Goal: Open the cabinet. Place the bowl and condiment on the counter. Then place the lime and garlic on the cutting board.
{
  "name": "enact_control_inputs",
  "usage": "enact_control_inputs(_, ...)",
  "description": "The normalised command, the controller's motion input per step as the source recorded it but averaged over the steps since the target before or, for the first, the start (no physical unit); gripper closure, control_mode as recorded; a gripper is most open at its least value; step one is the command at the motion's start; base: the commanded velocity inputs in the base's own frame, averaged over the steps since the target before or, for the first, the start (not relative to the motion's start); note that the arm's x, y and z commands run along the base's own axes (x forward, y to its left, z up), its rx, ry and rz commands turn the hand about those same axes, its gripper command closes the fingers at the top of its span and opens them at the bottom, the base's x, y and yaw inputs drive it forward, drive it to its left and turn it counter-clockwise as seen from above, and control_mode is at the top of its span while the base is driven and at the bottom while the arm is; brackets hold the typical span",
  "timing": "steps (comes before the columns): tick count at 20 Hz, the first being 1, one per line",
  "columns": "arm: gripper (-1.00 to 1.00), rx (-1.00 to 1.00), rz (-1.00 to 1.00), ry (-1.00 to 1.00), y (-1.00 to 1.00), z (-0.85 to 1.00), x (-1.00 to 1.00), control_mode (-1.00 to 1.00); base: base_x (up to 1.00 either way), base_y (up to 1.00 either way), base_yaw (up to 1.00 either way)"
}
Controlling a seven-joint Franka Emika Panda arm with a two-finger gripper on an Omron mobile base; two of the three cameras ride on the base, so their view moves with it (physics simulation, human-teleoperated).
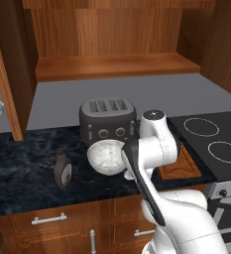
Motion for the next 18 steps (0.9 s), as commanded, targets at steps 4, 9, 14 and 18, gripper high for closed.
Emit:
enact_control_inputs(4, -1.0, 0.03, -0.05, 0.0, 0.0, -0.21, 0.4, -1.0, 0.0, 0.0, 0.0)
enact_control_inputs(9, -1.0, 0.03, -0.05, 0.0, 0.0, -0.25, 0.36, -1.0, 0.0, 0.0, 0.0)
enact_control_inputs(14, -1.0, 0.06, -0.05, 0.0, 0.0, -0.26, 0.28, -1.0, 0.0, 0.0, 0.0)
enact_control_inputs(18, -1.0, 0.08, -0.05, 0.0, 0.01, -0.28, 0.23, -1.0, 0.0, 0.0, 0.0)
